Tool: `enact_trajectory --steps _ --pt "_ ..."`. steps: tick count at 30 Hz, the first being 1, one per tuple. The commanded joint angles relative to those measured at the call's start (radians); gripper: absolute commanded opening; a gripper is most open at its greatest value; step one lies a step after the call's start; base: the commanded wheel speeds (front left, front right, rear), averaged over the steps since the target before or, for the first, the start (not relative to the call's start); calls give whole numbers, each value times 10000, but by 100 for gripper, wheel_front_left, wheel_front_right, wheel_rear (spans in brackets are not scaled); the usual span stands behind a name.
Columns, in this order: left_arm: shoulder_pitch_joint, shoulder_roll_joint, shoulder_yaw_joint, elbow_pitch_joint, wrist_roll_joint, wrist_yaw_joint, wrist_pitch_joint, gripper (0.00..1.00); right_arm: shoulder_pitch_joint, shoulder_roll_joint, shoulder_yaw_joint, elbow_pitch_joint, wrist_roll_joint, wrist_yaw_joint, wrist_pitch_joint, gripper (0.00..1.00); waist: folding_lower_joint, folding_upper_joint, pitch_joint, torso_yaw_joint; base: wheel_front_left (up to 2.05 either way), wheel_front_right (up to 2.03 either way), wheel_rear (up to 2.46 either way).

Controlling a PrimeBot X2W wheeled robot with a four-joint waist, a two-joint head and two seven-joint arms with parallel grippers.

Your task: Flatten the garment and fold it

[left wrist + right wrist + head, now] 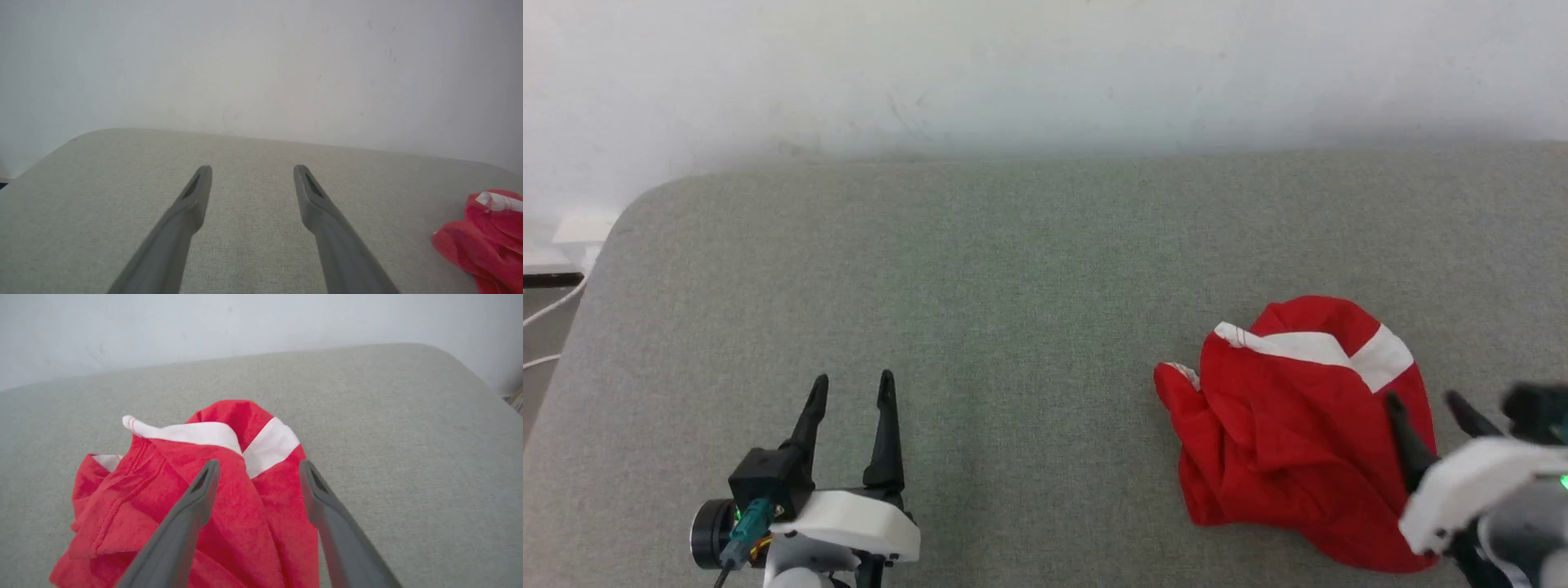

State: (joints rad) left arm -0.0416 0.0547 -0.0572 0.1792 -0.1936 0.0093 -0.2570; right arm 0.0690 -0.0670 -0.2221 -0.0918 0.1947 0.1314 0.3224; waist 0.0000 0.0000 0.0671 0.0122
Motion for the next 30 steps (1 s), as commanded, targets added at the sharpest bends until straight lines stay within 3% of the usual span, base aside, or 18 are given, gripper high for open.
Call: enact_trajectory --steps 1,6,11,12,13,18,23,26,30 --pt "-12 -39 8 8 9 -17 -47 100 -559 -279 450 409 138 -7 454 100 0 0 45 2 0 0 0" --pt "-169 -42 -153 61 -46 -31 -47 100 -1774 -1062 1529 1737 540 -7 1845 100 0 0 109 160 0 0 0" --pt "-208 -43 -409 105 -201 48 -47 100 -2585 -1414 2177 2999 850 -7 2146 100 0 0 198 259 0 0 0" --pt "-224 -43 -448 113 -216 61 -47 100 -2699 -1472 2272 3254 868 -7 2177 44 0 0 218 268 0 0 0" --pt "-237 -44 -487 123 -232 76 -47 100 -2797 -1484 2346 3470 952 -7 2171 0 0 0 216 277 0 0 0" --pt "-257 -44 -570 159 -266 129 -47 100 -3105 -1490 2465 3990 1148 -7 1664 0 0 0 149 251 0 0 0" --pt "-172 -44 -485 199 -195 121 -47 100 -3305 -1087 2636 3355 1077 -7 318 0 0 0 -33 103 0 0 0" --pt "-159 -44 -502 222 -146 97 -47 100 -3274 -770 3258 2521 1130 -7 -308 0 0 0 -118 32 0 0 0" --pt "-145 -45 -550 246 -110 59 -47 100 -2783 -553 4950 1330 1448 -7 -476 0 0 0 -181 -59 0 0 0"
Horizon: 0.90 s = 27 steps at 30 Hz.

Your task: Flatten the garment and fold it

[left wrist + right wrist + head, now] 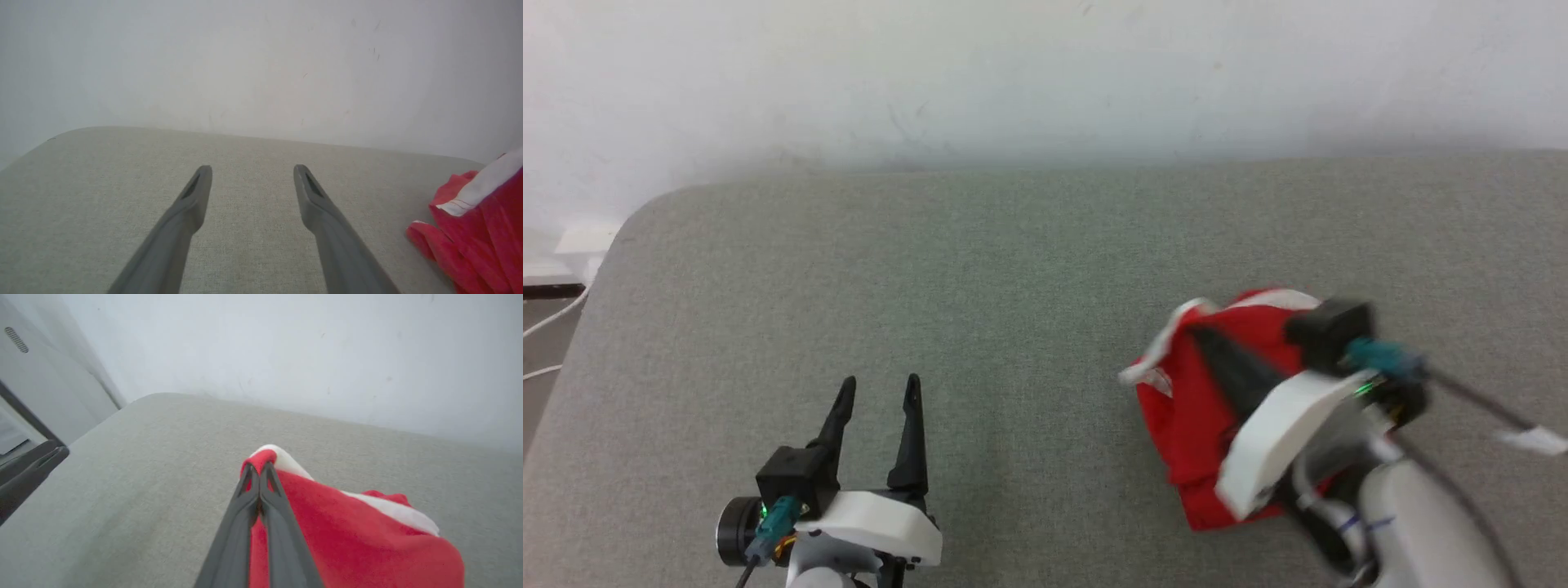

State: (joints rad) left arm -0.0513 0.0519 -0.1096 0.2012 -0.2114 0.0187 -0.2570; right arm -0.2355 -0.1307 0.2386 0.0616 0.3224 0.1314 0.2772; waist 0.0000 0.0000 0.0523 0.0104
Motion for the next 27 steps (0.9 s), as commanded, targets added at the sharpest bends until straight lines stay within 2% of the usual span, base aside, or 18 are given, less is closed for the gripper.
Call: enact_trajectory --steps 1,5,10,11,12,15,21,27 --pt "-45 -16 -51 38 73 -49 -47 100 508 125 734 -428 343 -7 54 0 0 0 -45 -41 0 0 0" --pt "-59 -16 -148 63 61 -82 -47 100 1844 65 1747 -695 704 -7 798 0 0 0 -60 16 0 0 0" --pt "-28 -16 -261 124 11 -77 -47 100 3469 43 1677 -431 625 -7 1401 0 0 0 -68 54 0 0 0" --pt "-18 -16 -273 146 3 -78 -47 100 3723 82 1539 -436 576 -7 1398 32 0 0 -76 56 0 0 0" --pt "-7 -16 -272 163 -1 -78 -47 100 3917 138 1377 -507 533 -7 1303 100 0 0 -88 47 0 0 0" --pt "25 -16 -264 197 -2 -79 -47 100 4207 253 1046 -789 426 -7 894 100 0 0 -116 20 0 0 0" --pt "86 -16 -225 245 -2 -89 -47 100 4613 510 450 -2067 593 -7 -845 100 0 0 -163 -70 0 0 0" --pt "69 -16 -217 259 -48 -62 -47 100 4341 541 -560 -2498 462 -7 -1557 100 0 0 -199 -92 0 0 0"
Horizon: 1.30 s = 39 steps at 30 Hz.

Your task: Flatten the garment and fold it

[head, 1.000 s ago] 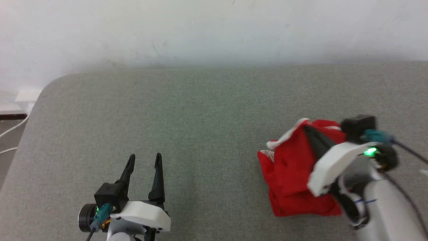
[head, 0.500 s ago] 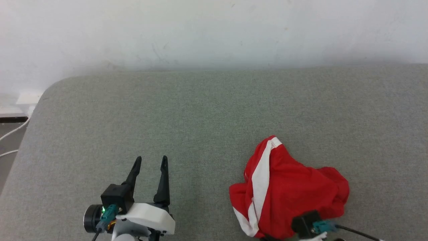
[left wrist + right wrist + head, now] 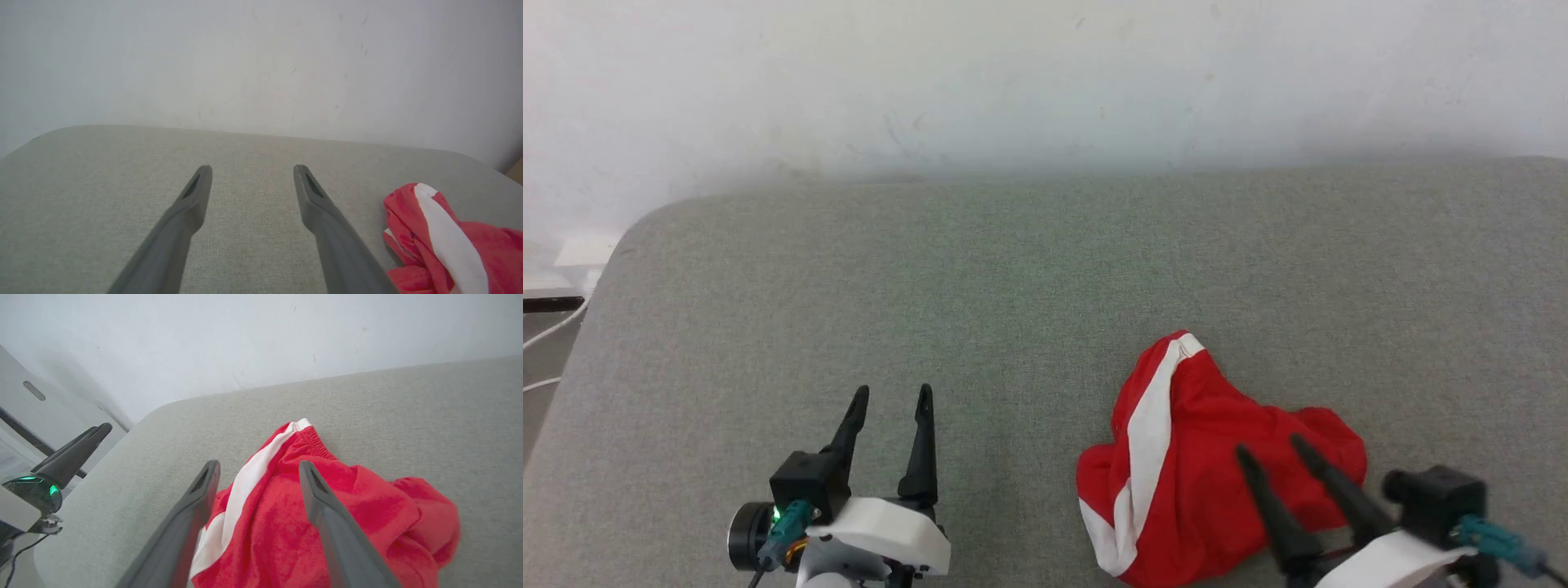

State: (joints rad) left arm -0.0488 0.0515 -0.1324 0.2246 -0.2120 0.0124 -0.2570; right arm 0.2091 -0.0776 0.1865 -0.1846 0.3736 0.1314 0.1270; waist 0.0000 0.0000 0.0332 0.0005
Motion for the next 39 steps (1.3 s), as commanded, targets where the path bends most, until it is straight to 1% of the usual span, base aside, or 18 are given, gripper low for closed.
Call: enact_trajectory --steps 1,7,10,14,17,20,21,25,29,32,33,35,36,38,39 --pt "40 -12 -4 32 -59 7 -47 100 -182 8 -325 -7 -108 -7 -93 100 0 0 -20 25 0 0 0" --pt "99 -12 -138 223 -256 -6 -47 100 -478 -17 -1871 -83 -493 -7 -478 100 0 0 -130 69 0 0 0" --pt "123 -12 -380 632 -610 -31 30 100 -477 47 -2308 -385 -673 -7 -765 100 0 0 -168 -22 0 0 0" --pt "-183 -12 -827 1087 -1254 -108 707 100 -543 111 -2468 -700 -978 -7 -1138 100 0 0 -50 -267 0 0 0" --pt "-636 -12 -1387 1493 -1511 -269 1615 100 -587 136 -2324 -705 -1086 -7 -1174 100 0 0 45 -434 0 0 0" --pt "-1153 -12 -2190 1888 -1858 -672 2735 100 -626 150 -2134 -645 -1137 -7 -1154 100 0 0 184 -643 0 0 0" --pt "-1319 -12 -2431 2040 -1905 -742 3162 100 -662 153 -2056 -633 -1140 -7 -1145 100 0 0 255 -735 0 0 0" --pt "-2097 39 -3110 2668 -1726 -941 4760 100 -821 156 -1809 -609 -1172 -7 -1159 100 0 0 501 -1034 0 0 0" --pt "-2711 275 -3717 3456 -1461 -1061 6542 100 -869 133 -1653 -497 -1163 -7 -1170 100 0 0 631 -1278 0 0 0" --pt "-3017 425 -4383 3803 -1258 -1228 7852 100 -885 142 -1624 -448 -1124 -7 -1225 100 0 0 706 -1401 0 0 0" --pt "-3049 435 -4617 3826 -1302 -1294 8235 96 -884 147 -1629 -440 -1127 -7 -1237 100 0 0 717 -1427 0 0 0" --pt "-3135 558 -4996 3670 -1325 -1364 8646 27 -877 160 -1668 -420 -1114 -7 -1261 100 0 0 747 -1461 0 0 0" --pt "-3171 655 -5121 3528 -1334 -1381 8704 0 -879 165 -1686 -404 -1106 -7 -1277 100 0 0 760 -1464 0 0 0" --pt "-3282 919 -5117 3097 -1275 -1366 8437 0 -879 176 -1720 -359 -1065 -7 -1290 100 0 0 775 -1442 0 0 0" --pt "-3327 1048 -5003 2832 -1227 -1262 8168 0 -868 182 -1750 -339 -1053 -7 -1305 100 0 0 758 -1401 0 0 0"
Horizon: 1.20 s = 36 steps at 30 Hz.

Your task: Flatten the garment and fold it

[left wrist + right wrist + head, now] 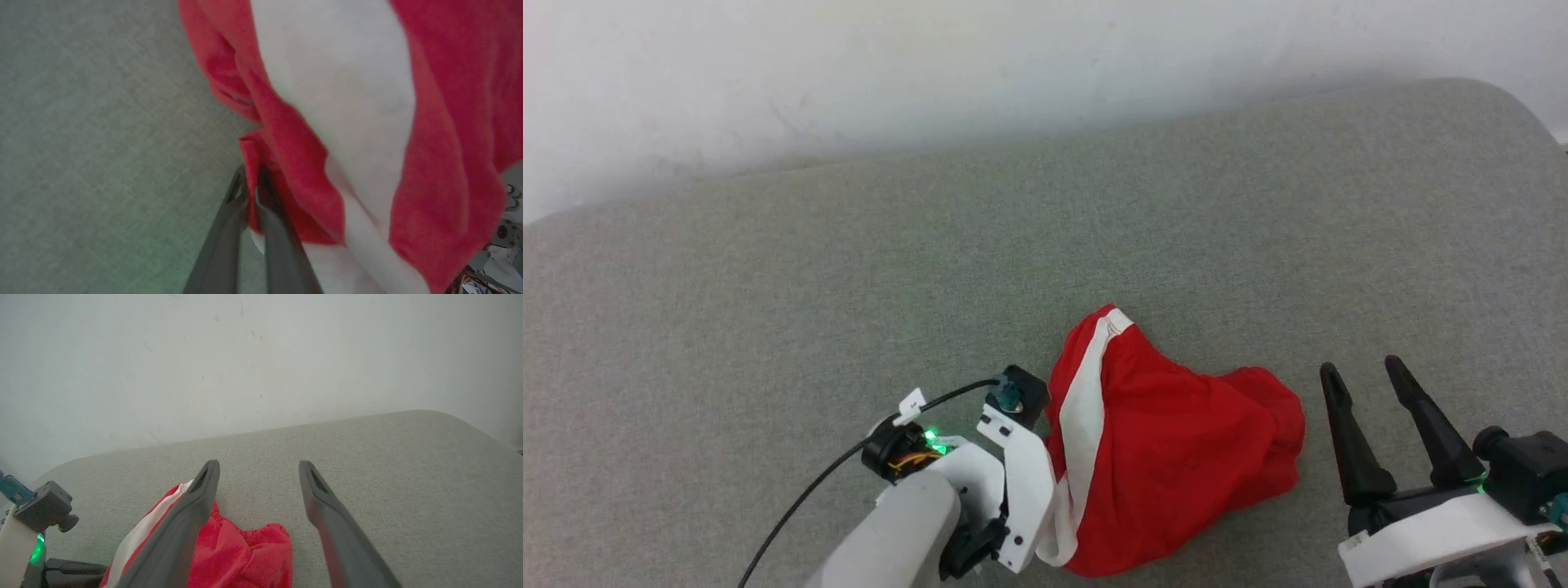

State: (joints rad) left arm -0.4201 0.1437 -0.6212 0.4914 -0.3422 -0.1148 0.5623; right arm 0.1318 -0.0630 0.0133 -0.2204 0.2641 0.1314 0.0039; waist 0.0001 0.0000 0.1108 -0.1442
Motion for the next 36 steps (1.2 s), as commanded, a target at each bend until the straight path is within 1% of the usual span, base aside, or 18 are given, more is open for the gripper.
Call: enact_trajectory --steps 1,3,6,10,12,13,14,16,18,19,20,21,23,26,27,28,34,36 --pt "349 252 39 -132 125 175 -328 0 -67 42 -68 29 40 -7 -89 100 -1 0 -32 111 0 0 0" --pt "255 522 406 -869 259 596 -938 0 11 56 -219 14 54 -7 -95 100 -1 0 -6 308 0 0 0" --pt "334 1025 1218 -2134 292 1386 -1572 0 111 79 -389 -35 51 -7 -53 100 -1 0 -55 584 0 0 0" --pt "1440 1667 2571 -3485 -191 2579 -1651 0 127 97 -377 -102 75 -7 23 100 -1 0 -63 752 0 0 0" --pt "2286 1831 3296 -3752 -587 3207 -1614 0 107 103 -363 -130 78 -7 30 100 -1 0 -26 800 0 0 0" --pt "2726 1797 3666 -3797 -875 3489 -1632 0 100 106 -337 -138 75 -7 42 100 -1 0 -11 809 0 0 0" --pt "3140 1730 3997 -3780 -1159 3717 -1674 0 95 109 -319 -147 75 -7 47 100 -1 0 8 820 0 0 0" --pt "3813 1613 4472 -3574 -1595 3995 -1782 0 91 113 -289 -151 81 -7 61 100 -1 0 47 843 0 0 0" --pt "4177 1456 4781 -3280 -1861 4131 -2064 0 87 117 -288 -138 105 -7 65 100 -1 0 79 873 0 0 0" --pt "4275 1346 4857 -3126 -1989 4119 -2193 11 83 118 -286 -118 115 -7 77 100 -1 0 85 884 0 0 0" --pt "4324 1250 4896 -3002 -2103 4046 -2329 38 76 119 -283 -101 119 -7 81 100 -1 0 83 888 0 0 0" --pt "4321 1153 4978 -2925 -2173 4013 -2587 100 70 120 -269 -82 125 -7 86 100 -1 0 72 890 0 0 0" --pt "4263 994 5109 -2858 -2220 3928 -3208 100 69 121 -229 -38 127 -7 103 100 -1 0 9 884 0 0 0" --pt "4146 849 5285 -2887 -2045 3812 -4518 100 115 123 -206 13 121 -7 146 100 -1 0 -124 891 0 0 0" --pt "4146 849 5285 -2887 -2045 3812 -4518 100 115 123 -206 13 121 -7 146 100 -1 0 -124 891 0 0 0" --pt "4123 827 5295 -2882 -1959 3750 -4917 100 142 123 -201 26 128 -7 174 100 -1 0 -175 897 0 0 0" --pt "4019 732 5218 -2983 -1518 3199 -7136 100 207 84 13 337 330 -7 585 100 -1 0 -408 962 0 0 0" --pt "3981 719 5104 -3037 -1304 3021 -7690 100 68 49 152 601 520 -7 767 100 -1 0 -446 1018 0 0 0"
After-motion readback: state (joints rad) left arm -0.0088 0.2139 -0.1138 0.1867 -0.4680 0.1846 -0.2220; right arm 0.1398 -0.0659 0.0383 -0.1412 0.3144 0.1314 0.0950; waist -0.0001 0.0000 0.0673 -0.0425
